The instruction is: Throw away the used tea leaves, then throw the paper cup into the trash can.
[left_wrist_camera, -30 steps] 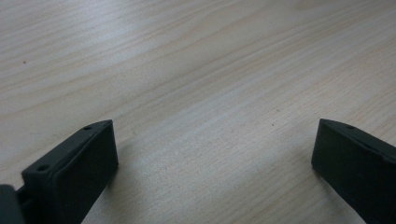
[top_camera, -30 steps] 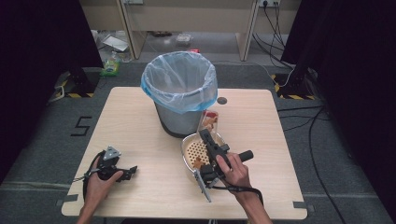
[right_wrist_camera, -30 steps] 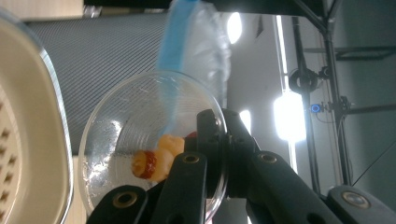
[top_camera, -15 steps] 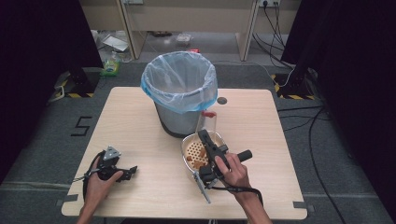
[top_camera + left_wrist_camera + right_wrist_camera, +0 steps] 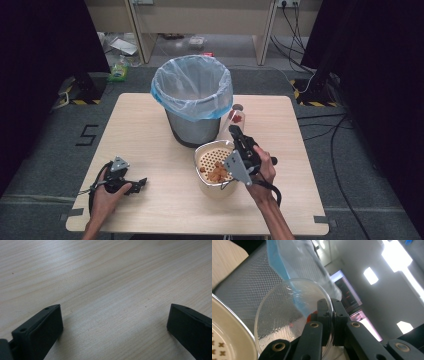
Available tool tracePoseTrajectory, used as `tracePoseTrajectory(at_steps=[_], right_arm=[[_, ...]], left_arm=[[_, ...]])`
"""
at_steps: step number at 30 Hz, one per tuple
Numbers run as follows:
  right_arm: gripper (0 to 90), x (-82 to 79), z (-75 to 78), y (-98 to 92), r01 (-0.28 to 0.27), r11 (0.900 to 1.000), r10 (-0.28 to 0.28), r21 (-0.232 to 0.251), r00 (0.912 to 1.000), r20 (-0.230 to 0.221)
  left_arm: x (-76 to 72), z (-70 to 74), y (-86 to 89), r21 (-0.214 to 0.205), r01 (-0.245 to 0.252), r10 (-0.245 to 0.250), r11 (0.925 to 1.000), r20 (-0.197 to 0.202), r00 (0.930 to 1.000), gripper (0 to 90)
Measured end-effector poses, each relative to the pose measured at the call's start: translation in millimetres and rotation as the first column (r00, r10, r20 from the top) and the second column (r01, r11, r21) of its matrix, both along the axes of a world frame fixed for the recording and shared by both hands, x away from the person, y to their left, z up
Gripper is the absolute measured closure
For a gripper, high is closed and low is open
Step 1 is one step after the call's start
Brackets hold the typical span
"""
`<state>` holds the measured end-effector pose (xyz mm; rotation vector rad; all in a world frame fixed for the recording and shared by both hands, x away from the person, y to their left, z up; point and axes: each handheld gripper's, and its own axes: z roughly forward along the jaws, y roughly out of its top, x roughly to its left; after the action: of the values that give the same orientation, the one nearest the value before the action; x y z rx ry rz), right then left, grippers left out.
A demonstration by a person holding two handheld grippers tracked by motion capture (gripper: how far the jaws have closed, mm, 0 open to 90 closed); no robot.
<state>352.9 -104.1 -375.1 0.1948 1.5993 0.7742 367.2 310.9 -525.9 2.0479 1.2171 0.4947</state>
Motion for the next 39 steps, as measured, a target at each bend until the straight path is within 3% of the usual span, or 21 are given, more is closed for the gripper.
tracePoseTrajectory(at_steps=[2, 5, 9, 14, 16, 21, 24, 26, 29, 39], right_arm=[[87.5, 8.0, 1.0, -6.4, 0.006, 0.9976, -0.003, 0.069, 0.999, -0.044], [87.5, 18.7, 4.5, -14.6, 0.012, 0.9864, 0.005, 0.164, 0.9947, -0.103], [87.5, 32.1, 11.4, -24.2, 0.026, 0.9561, 0.028, 0.292, 0.9832, -0.18], [87.5, 46.8, 22.6, -32.3, 0.06, 0.9198, 0.046, 0.388, 0.9645, -0.26], [87.5, 52.4, 27.1, -35.4, 0.077, 0.9126, 0.04, 0.401, 0.9604, -0.276], [87.5, 67.0, 34.8, -42.7, 0.091, 0.8794, 0.073, 0.467, 0.9441, -0.321], [87.5, 72.4, 39.2, -44.8, 0.108, 0.876, 0.064, 0.47, 0.9399, -0.335], [87.5, 75.8, 43.0, -46.3, 0.12, 0.8808, 0.049, 0.458, 0.9394, -0.339], [87.5, 81.2, 49.4, -48.6, 0.128, 0.8701, 0.05, 0.476, 0.9378, -0.343], [87.4, 96.4, 79.7, -45.4, 0.125, 0.8791, 0.034, 0.46, 0.9463, -0.321]], left_arm=[[0.0, 0.0, 0.0, 0.0, 0.0, 0.0, 1.0, 0.0, 1.0, 0.0], [0.0, 0.0, 0.0, 0.0, 0.0, 0.0, 1.0, 0.0, 1.0, 0.0], [0.1, 0.1, 0.1, 0.0, 0.001, -0.001, 1.0, 0.0, 1.0, 0.0], [0.1, 0.0, 0.1, 0.0, 0.0, 0.0, 1.0, 0.0, 1.0, 0.0], [0.1, 0.0, 0.1, 0.0, 0.0, 0.0, 1.0, 0.0, 1.0, 0.0], [0.1, 0.0, 0.0, 0.0, 0.0, 0.0, 1.0, 0.0, 1.0, 0.0], [0.1, 0.0, 0.0, 0.0, 0.0, 0.0, 1.0, 0.0, 1.0, 0.0], [0.0, 0.0, 0.0, 0.0, -0.001, 0.001, 1.0, 0.0, 1.0, 0.0], [0.1, 0.0, 0.0, 0.0, 0.0, 0.0, 1.0, 0.0, 1.0, 0.0], [0.0, 0.0, 0.0, 0.0, -0.001, 0.001, 1.0, 0.0, 1.0, 0.0]])
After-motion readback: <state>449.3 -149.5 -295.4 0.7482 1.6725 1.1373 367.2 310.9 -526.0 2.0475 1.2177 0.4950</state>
